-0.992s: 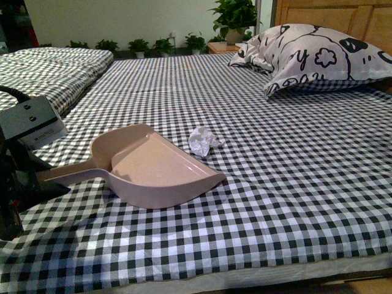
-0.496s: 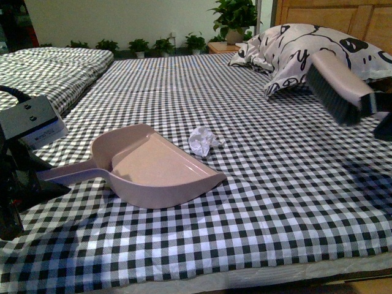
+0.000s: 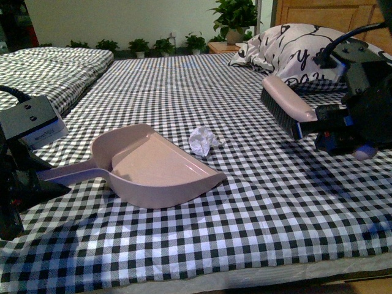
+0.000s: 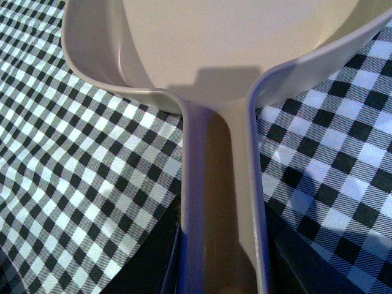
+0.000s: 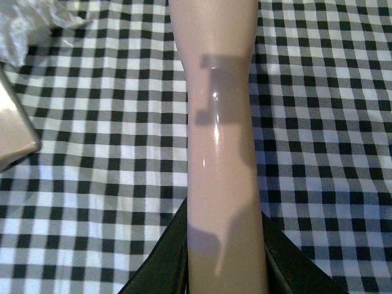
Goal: Clean up trash
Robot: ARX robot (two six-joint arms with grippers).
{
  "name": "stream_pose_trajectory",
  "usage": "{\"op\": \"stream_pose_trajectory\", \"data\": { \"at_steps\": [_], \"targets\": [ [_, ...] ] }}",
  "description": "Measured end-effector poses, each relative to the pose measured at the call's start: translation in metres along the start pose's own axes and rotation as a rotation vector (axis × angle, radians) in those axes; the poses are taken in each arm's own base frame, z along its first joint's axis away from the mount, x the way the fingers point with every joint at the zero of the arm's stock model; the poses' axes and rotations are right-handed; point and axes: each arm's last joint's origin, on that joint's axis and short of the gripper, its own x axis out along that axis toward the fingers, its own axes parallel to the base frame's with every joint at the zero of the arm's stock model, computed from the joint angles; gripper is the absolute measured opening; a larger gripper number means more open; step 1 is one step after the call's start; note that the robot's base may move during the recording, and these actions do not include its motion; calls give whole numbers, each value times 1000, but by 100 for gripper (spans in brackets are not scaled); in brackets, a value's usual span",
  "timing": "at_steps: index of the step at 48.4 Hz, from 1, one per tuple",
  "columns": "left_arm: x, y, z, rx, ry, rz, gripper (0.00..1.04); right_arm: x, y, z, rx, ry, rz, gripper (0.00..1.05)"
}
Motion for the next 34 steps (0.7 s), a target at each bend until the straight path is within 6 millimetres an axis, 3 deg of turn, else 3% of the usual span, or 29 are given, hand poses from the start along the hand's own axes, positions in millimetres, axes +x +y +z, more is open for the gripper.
{"op": "stream_pose_trajectory", "data": {
  "at_steps": [14, 34],
  "targets": [
    [0, 0, 0, 0, 0, 0, 28, 38, 18, 4, -72, 45, -13, 20],
    [0, 0, 0, 0, 0, 0, 28, 58, 36, 0, -137, 88, -45, 20]
  ]
}}
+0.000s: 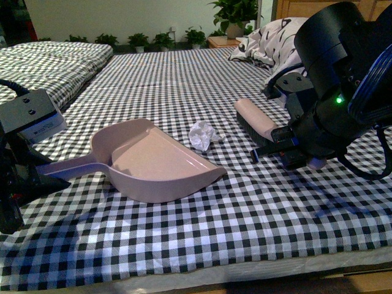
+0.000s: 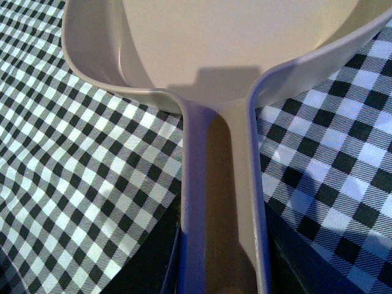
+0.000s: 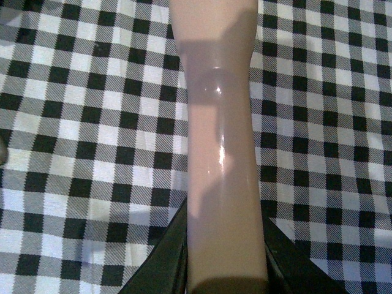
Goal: Clean up trash
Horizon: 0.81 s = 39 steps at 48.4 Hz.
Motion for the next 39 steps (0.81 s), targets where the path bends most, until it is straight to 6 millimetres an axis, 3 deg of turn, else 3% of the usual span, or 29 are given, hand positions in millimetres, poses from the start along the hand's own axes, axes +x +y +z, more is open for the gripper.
{"op": "stream_pose_trajectory", "data": {
  "at_steps": [20, 39],
  "targets": [
    [0, 0, 0, 0, 0, 0, 28, 16, -7, 9, -32, 23, -113, 20],
    [0, 0, 0, 0, 0, 0, 28, 8, 32, 3, -96, 92, 81, 20]
  ]
}}
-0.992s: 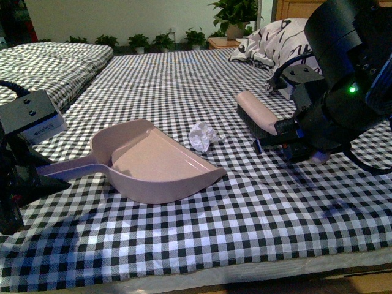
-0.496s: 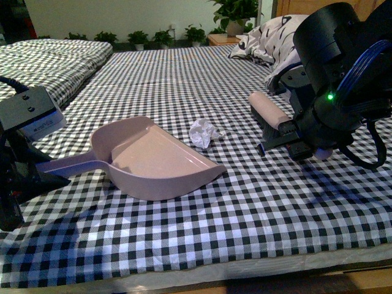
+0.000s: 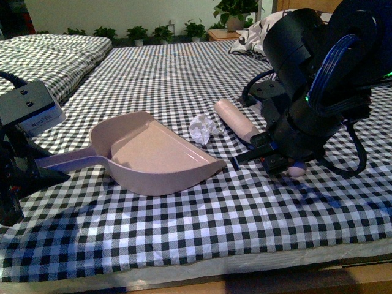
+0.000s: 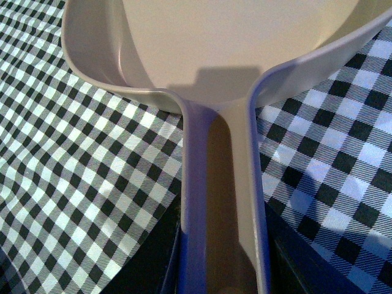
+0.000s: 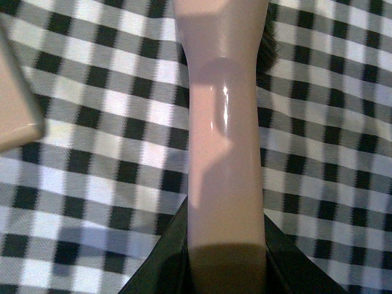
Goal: Clean up trash
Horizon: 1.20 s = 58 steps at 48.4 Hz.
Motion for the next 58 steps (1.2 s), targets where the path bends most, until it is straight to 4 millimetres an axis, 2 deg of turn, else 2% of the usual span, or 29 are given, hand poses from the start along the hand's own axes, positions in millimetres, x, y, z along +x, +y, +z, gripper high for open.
{"op": "stream_pose_trajectory", "data": {
  "at_steps": [10, 21, 42, 58],
  "targets": [
    [0, 0, 0, 0, 0, 0, 28, -12, 14, 2, -9, -26, 112, 20],
    [0, 0, 0, 0, 0, 0, 28, -25, 19, 1, 1, -44, 184, 20],
    [0, 0, 0, 0, 0, 0, 28, -48, 17, -8, 55, -58, 277, 20],
    [0, 0, 0, 0, 0, 0, 28, -86, 12, 2, 108, -135, 372, 20]
  ]
}}
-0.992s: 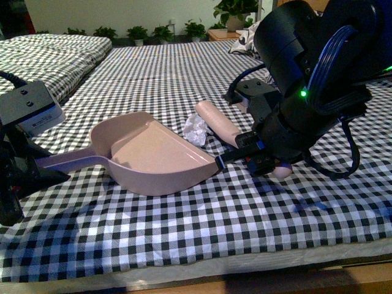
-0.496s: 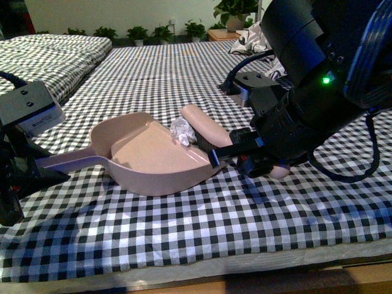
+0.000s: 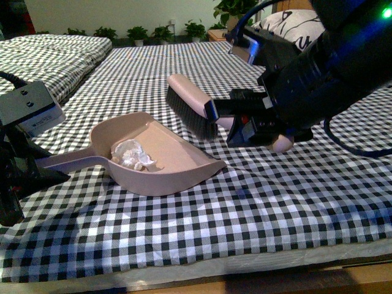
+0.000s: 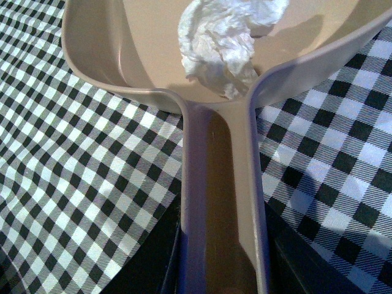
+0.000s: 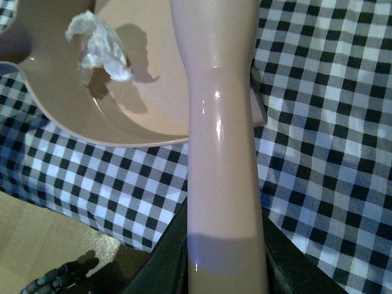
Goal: Clean up trash
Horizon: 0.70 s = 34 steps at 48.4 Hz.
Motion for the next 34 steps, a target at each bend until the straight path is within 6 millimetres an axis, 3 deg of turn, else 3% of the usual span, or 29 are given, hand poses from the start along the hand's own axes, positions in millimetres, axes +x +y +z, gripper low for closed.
{"op": "stream_pose_trajectory", "data": {
  "at_steps": [9, 19, 34],
  "targets": [
    [0, 0, 0, 0, 0, 0, 28, -8, -8, 5, -10, -36, -50, 20],
    [0, 0, 0, 0, 0, 0, 28, -4, -29, 17, 24, -105, -167, 20],
    [0, 0, 0, 0, 0, 0, 28, -20, -68, 24, 109, -173, -267, 20]
  ]
}}
